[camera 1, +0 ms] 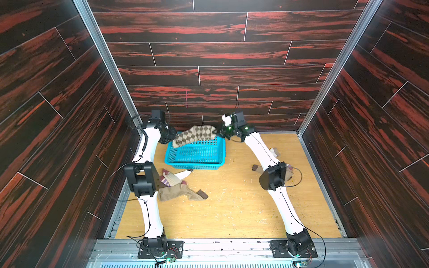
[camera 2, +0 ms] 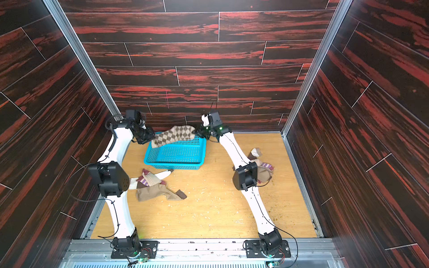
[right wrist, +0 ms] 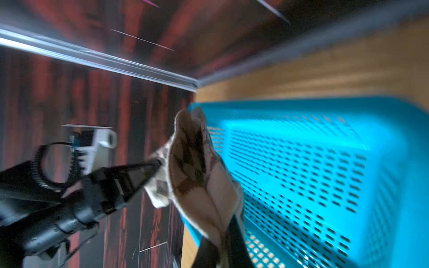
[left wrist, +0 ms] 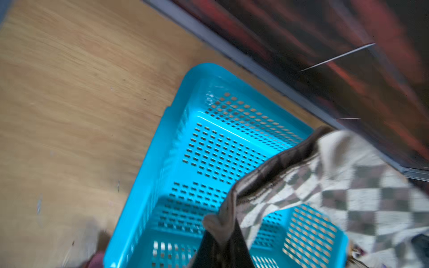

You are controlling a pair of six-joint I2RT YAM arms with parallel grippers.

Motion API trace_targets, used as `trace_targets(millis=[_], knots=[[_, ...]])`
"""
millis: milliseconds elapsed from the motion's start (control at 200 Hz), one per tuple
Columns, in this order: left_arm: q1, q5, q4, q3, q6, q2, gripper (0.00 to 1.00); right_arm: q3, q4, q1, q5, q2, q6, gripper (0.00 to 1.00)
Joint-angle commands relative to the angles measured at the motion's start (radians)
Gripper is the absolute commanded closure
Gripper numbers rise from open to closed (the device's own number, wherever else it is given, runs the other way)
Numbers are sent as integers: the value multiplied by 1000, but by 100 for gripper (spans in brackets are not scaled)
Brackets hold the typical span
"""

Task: Place the socks together as a pair
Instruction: Place a pair of socks in the bin.

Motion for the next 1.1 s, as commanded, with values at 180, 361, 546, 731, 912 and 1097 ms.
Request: trace_targets(millis=[180,361,546,731,912,1097], knots=[[8,-13,-76,107,87,113,100,-282,14,-3,-21,-79,4,100],[8,-21,-89,112,103,162,100,-189,-111,-4,7,-33,-38,93],[6,-7,-78,120,89,167,95,-189,-106,-3,11,-62,-45,67],[6,-4,-69,119,68,154,57,-190,-150,-4,45,-106,-71,50],[6,-21,-57,127,31,113,31,-191,-196,-8,102,-190,-117,47],[16,-150,-101,154,22,46,26,-202,-303,-42,190,-315,-202,46]])
